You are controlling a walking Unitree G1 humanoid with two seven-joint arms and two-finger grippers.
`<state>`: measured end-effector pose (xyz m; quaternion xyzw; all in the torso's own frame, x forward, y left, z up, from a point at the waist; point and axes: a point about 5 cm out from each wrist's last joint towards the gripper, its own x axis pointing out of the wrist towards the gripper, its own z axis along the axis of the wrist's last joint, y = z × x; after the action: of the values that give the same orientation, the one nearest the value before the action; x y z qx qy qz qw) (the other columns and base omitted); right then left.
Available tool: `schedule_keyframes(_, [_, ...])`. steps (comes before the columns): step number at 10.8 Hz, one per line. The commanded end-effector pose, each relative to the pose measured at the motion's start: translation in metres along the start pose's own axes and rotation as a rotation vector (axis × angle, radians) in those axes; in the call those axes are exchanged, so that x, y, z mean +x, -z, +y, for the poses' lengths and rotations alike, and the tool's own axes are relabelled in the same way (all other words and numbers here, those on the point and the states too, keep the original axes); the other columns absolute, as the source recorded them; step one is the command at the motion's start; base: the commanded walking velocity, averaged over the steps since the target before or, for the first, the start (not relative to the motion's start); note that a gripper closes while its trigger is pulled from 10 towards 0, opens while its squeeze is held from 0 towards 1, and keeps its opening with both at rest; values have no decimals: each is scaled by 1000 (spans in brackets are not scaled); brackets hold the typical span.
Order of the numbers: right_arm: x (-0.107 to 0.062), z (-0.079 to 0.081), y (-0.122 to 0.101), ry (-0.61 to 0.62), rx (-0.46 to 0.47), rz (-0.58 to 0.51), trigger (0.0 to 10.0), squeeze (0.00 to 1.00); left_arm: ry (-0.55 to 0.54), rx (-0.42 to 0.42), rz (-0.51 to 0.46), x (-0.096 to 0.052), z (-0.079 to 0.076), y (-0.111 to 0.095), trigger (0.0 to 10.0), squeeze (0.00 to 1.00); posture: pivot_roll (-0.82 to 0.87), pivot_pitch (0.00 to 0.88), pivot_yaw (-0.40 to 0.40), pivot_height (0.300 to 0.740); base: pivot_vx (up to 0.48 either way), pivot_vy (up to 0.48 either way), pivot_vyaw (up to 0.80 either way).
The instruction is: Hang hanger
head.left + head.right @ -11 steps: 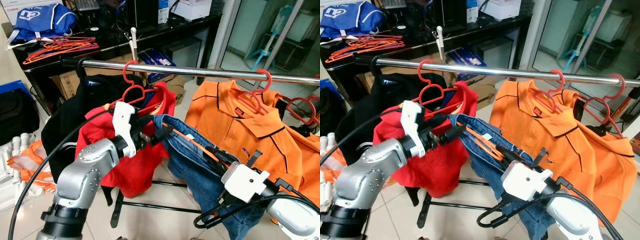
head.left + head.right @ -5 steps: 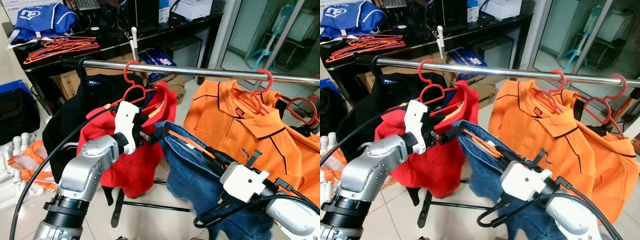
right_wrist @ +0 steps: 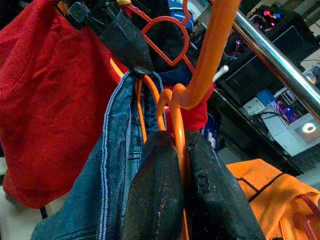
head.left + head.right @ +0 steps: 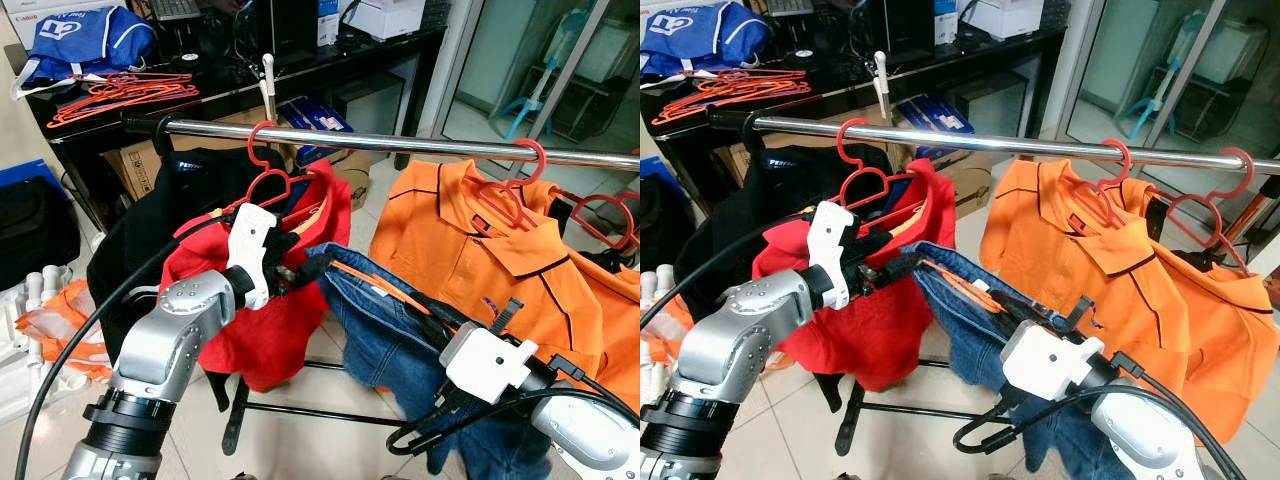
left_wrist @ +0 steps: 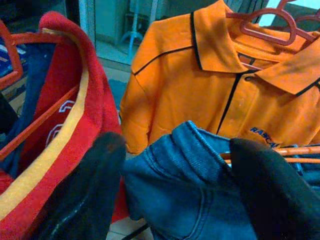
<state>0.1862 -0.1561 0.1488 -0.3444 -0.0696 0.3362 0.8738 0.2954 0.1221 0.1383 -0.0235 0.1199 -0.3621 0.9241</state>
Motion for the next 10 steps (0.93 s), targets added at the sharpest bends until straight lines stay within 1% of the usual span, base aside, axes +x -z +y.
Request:
schedule_keyframes(1, [1, -9, -11, 34, -37, -50, 0, 0, -34, -1, 36, -4, 6, 5, 0, 0, -98, 0, 24, 740, 0, 0, 0])
schedule_keyframes(3, [0, -10, -9, 34, -38, -44, 0, 0, -66, -7, 47, -6, 10, 6, 0, 0, -97, 0, 21, 740, 0, 0, 0])
schedule_keyframes(4, [1, -10, -8, 33, -38, -41, 0, 0, -67, -5, 38, -7, 11, 5, 0, 0, -93, 0, 18, 740, 0, 0, 0])
schedule_keyframes(5, [1, -10, -8, 32, -37, -41, 0, 0, -61, 14, 27, -8, 10, 3, 0, 0, -90, 0, 18, 740, 0, 0, 0])
schedule_keyframes(10, [-1, -9, -4, 37, -25, -26, 0, 0, -104, 1, -47, -13, 18, -8, 0, 0, -87, 0, 19, 740, 0, 0, 0])
